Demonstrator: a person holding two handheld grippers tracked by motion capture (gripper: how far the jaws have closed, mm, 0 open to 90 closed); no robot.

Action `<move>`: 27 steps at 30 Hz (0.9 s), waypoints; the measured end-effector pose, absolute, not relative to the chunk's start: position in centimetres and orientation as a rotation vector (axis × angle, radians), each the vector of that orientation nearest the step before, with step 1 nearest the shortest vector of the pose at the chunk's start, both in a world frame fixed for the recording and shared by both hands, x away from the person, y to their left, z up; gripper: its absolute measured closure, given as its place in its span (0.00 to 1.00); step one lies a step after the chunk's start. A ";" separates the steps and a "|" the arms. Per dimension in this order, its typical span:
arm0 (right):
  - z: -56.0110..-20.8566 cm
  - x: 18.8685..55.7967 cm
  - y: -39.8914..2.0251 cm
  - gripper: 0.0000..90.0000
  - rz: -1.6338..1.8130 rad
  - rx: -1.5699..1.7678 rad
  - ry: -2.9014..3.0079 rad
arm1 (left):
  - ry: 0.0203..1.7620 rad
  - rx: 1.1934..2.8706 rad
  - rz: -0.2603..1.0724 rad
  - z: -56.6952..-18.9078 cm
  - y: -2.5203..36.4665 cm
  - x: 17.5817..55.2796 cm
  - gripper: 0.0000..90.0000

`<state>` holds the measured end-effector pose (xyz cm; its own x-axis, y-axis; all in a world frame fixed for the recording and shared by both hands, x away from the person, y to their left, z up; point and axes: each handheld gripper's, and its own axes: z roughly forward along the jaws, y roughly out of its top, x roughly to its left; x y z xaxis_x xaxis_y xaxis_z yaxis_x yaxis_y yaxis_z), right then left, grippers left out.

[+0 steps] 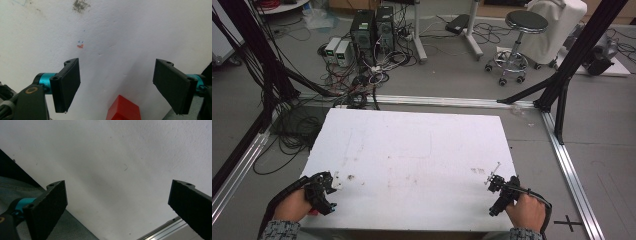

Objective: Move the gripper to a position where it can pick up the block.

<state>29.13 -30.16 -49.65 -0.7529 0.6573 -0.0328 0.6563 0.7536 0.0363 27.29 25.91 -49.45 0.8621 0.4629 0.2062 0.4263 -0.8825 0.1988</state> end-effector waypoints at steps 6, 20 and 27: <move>-49.5 29.1 -30.3 0.02 0.048 1.086 2.904 | 0.681 2.900 0.372 -49.6 25.7 27.2 0.25; -49.2 29.0 -30.3 0.02 0.071 1.086 2.897 | 0.625 2.904 0.371 -49.7 26.0 27.1 0.25; -49.2 29.0 -30.2 0.02 0.081 1.073 2.902 | 0.584 2.880 0.350 -49.4 26.6 27.2 0.25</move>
<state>29.00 -30.22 -49.16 -0.7586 0.6511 -0.0253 0.6486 0.7583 0.0650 27.23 26.65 -49.41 0.8949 0.4026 0.1926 0.3597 -0.9061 0.2228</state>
